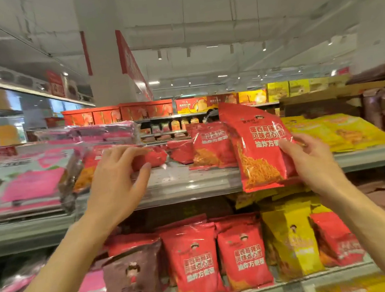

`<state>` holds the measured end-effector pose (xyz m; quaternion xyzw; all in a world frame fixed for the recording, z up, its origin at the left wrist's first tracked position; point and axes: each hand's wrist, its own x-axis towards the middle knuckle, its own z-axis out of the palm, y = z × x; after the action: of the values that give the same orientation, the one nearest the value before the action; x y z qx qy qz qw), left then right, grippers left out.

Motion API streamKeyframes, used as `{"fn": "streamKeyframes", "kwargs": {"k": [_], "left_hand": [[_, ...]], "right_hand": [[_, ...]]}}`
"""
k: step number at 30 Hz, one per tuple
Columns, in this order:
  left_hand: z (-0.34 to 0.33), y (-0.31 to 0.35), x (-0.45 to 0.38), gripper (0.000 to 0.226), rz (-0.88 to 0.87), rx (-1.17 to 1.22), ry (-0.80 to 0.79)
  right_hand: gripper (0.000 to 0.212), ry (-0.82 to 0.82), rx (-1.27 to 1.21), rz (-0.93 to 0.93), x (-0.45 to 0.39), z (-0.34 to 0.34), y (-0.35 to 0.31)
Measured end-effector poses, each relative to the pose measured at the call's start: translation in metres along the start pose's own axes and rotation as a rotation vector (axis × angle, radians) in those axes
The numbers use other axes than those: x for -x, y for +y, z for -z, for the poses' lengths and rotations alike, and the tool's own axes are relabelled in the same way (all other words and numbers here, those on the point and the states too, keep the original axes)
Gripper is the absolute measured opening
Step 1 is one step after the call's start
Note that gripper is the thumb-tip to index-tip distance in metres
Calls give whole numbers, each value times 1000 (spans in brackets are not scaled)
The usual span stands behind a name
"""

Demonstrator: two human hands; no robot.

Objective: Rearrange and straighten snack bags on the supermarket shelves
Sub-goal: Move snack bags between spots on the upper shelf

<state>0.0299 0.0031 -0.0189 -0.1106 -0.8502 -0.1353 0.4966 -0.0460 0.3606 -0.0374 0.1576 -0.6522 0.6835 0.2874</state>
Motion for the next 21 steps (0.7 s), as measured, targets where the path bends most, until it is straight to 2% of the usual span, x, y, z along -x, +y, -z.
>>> {"fn": "streamKeyframes", "kwargs": {"k": [4,7,11,14,17,21], "left_hand": [[13,-34,-10,41,57,-160,-105],[12,-49,-10,41,78,-234,-187],[5,-61,-7,62,169,-160,-210],[1,-66,-5,74,155,-132,-186],[2,-67,-4,72,138,-133,-199],[1,-70,-4,50,118,-160,-203]], "right_hand": [[24,-23,28,18,-3,-54,-16],[19,-55,46,28,-13,-94,-26],[29,-89,97,-4,-21,-145,-33],[36,-102,134,-25,-22,-177,-33],[46,-131,174,-53,-19,-199,-31],[62,-259,427,66,-9,-211,-28]]}}
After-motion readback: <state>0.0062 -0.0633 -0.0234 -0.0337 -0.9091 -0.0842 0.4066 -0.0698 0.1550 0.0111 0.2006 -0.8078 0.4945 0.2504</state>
